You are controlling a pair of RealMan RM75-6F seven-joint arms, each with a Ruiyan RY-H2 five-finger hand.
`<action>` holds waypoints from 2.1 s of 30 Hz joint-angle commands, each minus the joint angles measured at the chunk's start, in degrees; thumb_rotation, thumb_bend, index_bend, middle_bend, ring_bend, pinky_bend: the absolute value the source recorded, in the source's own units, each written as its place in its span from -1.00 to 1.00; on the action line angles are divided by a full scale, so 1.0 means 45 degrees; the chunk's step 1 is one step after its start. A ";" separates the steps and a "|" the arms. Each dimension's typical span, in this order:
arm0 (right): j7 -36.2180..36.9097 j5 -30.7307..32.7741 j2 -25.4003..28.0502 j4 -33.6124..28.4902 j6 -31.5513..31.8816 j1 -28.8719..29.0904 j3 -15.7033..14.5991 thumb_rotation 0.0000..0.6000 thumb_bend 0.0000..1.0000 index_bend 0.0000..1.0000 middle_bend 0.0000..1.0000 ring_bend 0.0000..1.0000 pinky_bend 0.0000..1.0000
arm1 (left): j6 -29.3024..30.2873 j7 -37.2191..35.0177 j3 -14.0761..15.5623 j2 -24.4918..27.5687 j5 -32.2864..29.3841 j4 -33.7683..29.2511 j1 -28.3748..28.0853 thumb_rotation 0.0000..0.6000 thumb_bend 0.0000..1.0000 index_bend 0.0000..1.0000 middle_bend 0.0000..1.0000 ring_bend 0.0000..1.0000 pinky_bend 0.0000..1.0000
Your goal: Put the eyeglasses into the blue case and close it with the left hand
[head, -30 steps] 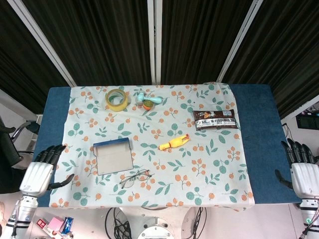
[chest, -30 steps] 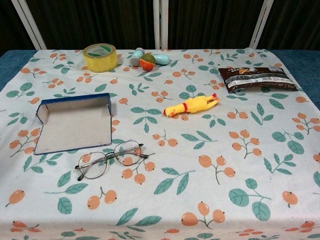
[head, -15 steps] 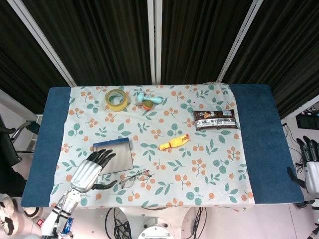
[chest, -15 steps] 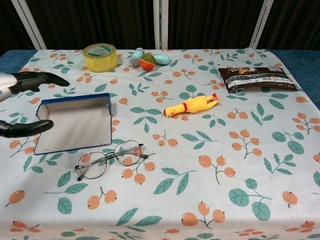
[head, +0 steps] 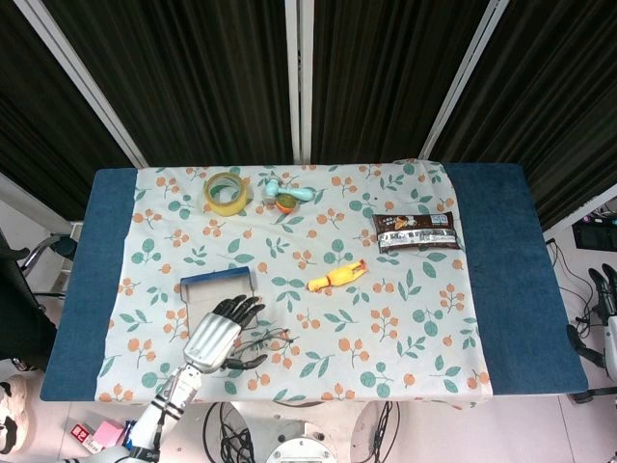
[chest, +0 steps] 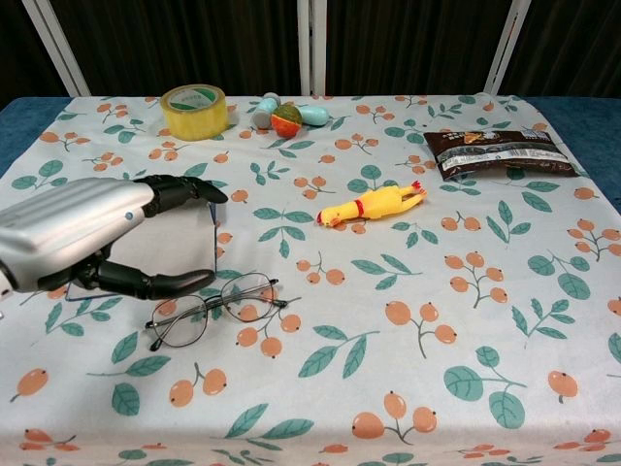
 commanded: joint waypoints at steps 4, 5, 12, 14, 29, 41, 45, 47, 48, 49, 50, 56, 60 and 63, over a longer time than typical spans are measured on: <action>0.0088 0.0054 0.0011 0.0032 0.0016 -0.0070 0.0004 1.00 -0.55 -1.00 -1.00 -1.00 -1.00 | -0.0069 0.1131 0.0137 -0.0666 -0.0435 0.0418 -0.0180 0.00 -0.67 -0.76 -0.79 -0.81 -0.63; 0.0096 0.0058 0.0007 0.0047 0.0010 -0.0074 0.0004 1.00 -0.55 -1.00 -1.00 -1.00 -1.00 | -0.0075 0.1213 0.0155 -0.0681 -0.0504 0.0427 -0.0183 0.04 -0.67 -0.76 -0.79 -0.81 -0.63; 0.0132 0.0034 -0.0065 0.0118 -0.0073 -0.0038 0.0011 1.00 -0.54 -1.00 -1.00 -1.00 -1.00 | -0.0150 0.2060 0.0246 -0.0806 -0.1281 0.0444 -0.0194 0.30 -0.67 -0.69 -0.81 -0.81 -0.63; 0.0108 0.0034 -0.0100 0.0139 -0.0101 -0.0028 0.0007 1.00 -0.54 -1.00 -1.00 -1.00 -1.00 | -0.0132 0.2123 0.0224 -0.0875 -0.1422 0.0459 -0.0207 0.33 -0.67 -0.65 -0.81 -0.81 -0.63; -0.0027 0.0238 -0.0253 0.0167 -0.0268 -0.0014 0.0061 1.00 -0.53 -1.00 -1.00 -1.00 -1.00 | -0.0086 0.1817 0.0018 -0.1494 -0.2379 0.0650 -0.0387 0.35 -0.67 -0.54 -0.81 -0.81 -0.63; -0.0041 0.0312 -0.0247 0.0142 -0.0275 -0.0043 0.0107 1.00 -0.52 -1.00 -1.00 -1.00 -1.00 | 0.0226 0.3222 0.0163 -0.1661 -0.2747 0.0909 -0.0562 1.00 -0.67 -0.57 -0.82 -0.81 -0.64; -0.0098 0.0298 -0.0290 0.0135 -0.0342 -0.0031 0.0068 1.00 -0.52 -1.00 -1.00 -1.00 -1.00 | 0.0313 0.3483 0.0126 -0.1486 -0.3092 0.0698 -0.0554 1.00 -0.66 -0.57 -0.82 -0.81 -0.64; -0.0125 0.0291 -0.0315 0.0134 -0.0368 -0.0022 0.0056 1.00 -0.52 -1.00 -1.00 -1.00 -1.00 | 0.0361 0.3580 0.0120 -0.1424 -0.3230 0.0626 -0.0546 1.00 -0.64 -0.57 -0.82 -0.81 -0.64; -0.0147 0.0286 -0.0326 0.0129 -0.0374 -0.0020 0.0051 1.00 -0.52 -1.00 -1.00 -1.00 -1.00 | 0.0379 0.3617 0.0113 -0.1379 -0.3347 0.0561 -0.0534 1.00 -0.62 -0.57 -0.82 -0.81 -0.64; -0.0167 0.0281 -0.0333 0.0123 -0.0376 -0.0017 0.0049 1.00 -0.52 -1.00 -1.00 -1.00 -1.00 | 0.0389 0.3665 0.0113 -0.1335 -0.3425 0.0510 -0.0534 1.00 -0.59 -0.56 -0.82 -0.81 -0.64; -0.0187 0.0276 -0.0338 0.0115 -0.0377 -0.0015 0.0048 1.00 -0.52 -1.00 -1.00 -1.00 -1.00 | 0.0397 0.3720 0.0111 -0.1291 -0.3494 0.0456 -0.0541 1.00 -0.57 -0.55 -0.82 -0.81 -0.64; -0.0296 0.0276 -0.0346 0.0056 -0.0411 0.0006 0.0048 1.00 -0.52 -1.00 -1.00 -1.00 -1.00 | 0.0461 0.3747 0.0100 -0.1006 -0.3830 0.0010 -0.0558 1.00 -0.53 -0.52 -0.82 -0.81 -0.64; -0.0342 0.0286 -0.0362 0.0051 -0.0452 0.0022 0.0044 1.00 -0.52 -1.00 -1.00 -1.00 -1.00 | 0.0320 0.3316 0.0024 -0.0747 -0.4117 -0.0506 -0.0578 1.00 -0.52 -0.50 -0.82 -0.81 -0.64; -0.0345 0.0292 -0.0374 0.0050 -0.0470 0.0036 0.0053 1.00 -0.52 -1.00 -1.00 -1.00 -1.00 | 0.0247 0.3048 -0.0090 -0.0614 -0.4237 -0.0684 -0.0659 1.00 -0.49 -0.45 -0.81 -0.81 -0.64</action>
